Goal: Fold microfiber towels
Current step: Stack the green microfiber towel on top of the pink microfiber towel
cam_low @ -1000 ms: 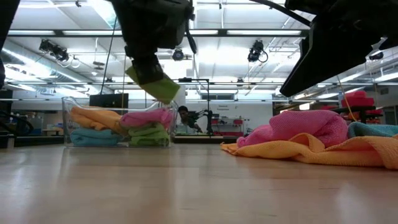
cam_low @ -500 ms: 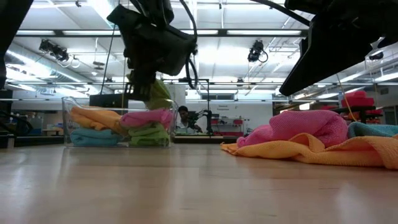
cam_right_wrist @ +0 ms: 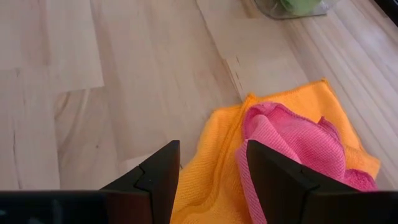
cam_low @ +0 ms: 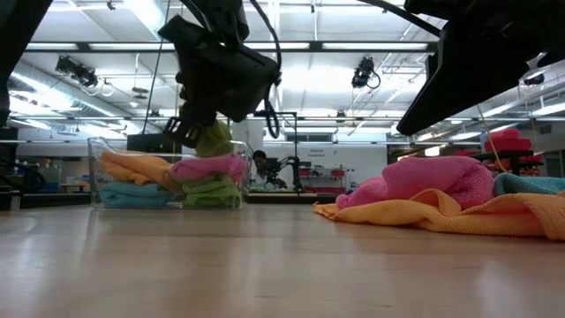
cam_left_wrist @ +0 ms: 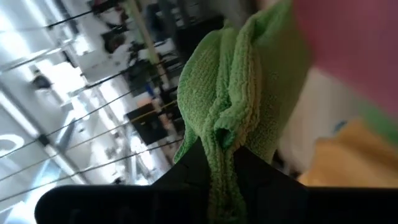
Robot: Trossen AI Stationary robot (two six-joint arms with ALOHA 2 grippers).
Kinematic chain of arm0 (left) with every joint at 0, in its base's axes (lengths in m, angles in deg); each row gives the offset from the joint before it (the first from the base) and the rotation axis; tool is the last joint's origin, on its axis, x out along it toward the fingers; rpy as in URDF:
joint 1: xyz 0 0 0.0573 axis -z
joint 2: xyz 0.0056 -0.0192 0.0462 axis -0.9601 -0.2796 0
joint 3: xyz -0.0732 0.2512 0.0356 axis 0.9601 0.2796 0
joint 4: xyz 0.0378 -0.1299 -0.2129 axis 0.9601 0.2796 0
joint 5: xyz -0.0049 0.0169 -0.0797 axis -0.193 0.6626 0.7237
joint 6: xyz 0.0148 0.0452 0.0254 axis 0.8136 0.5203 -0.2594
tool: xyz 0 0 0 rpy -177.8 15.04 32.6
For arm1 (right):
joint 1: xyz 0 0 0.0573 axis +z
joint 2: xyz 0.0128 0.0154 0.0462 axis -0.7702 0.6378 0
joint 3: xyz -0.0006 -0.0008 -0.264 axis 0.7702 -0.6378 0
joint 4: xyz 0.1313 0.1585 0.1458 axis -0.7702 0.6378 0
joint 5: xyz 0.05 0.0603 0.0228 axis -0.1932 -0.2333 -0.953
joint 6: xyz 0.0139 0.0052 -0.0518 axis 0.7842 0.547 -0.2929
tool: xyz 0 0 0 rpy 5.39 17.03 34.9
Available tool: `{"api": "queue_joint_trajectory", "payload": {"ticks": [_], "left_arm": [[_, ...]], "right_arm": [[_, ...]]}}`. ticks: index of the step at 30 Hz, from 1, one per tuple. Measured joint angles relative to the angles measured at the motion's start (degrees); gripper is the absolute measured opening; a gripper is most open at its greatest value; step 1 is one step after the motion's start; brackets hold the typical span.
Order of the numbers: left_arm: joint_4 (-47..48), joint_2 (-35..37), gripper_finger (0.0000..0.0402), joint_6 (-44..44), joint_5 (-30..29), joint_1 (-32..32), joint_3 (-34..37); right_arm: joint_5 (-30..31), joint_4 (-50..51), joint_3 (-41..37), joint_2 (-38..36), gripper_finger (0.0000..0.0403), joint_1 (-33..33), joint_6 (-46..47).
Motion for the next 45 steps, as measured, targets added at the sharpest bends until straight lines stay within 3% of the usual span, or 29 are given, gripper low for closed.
{"api": "queue_joint_trajectory", "payload": {"ticks": [4, 10, 16, 24, 29, 34, 45], "left_arm": [[-4.6, 0.0, 0.0047, 7.2, 5.4, 1.2, 0.0], [-8.6, 0.0, 0.0052, 17.9, 18.3, 2.1, 0.0], [-12.6, 0.0, 0.0075, 17.9, 19.2, 3.1, 0.0], [-13.4, 0.6, 0.0093, 12.1, 28.5, 2.6, 0.0], [-14.1, 0.9, 0.01, 11.3, 29.4, 2.4, -0.2], [-15.4, 1.0, 0.0133, 12.4, 35.0, 2.2, -1.6], [-15.7, 1.0, 0.0208, 12.3, 36.5, 1.3, -3.6]], "right_arm": [[-0.1, -0.3, 0.0, 0.0, 0.0196, 0.4, 0.2], [-0.1, -0.9, 0.0, 0.0, 0.0196, 1.0, 0.2], [0.0, -1.2, 0.0, 0.0, 0.0196, 1.0, 0.2], [0.0, -1.1, 0.0, 0.0, 0.0196, 1.0, 0.0], [0.0, -1.2, 0.0, 0.0, 0.0196, 1.0, -0.1], [0.1, -1.3, 0.0, 0.0, 0.0196, 1.0, -0.1], [0.2, -1.3, 0.0, 0.0, 0.0196, 1.0, -0.1]]}}
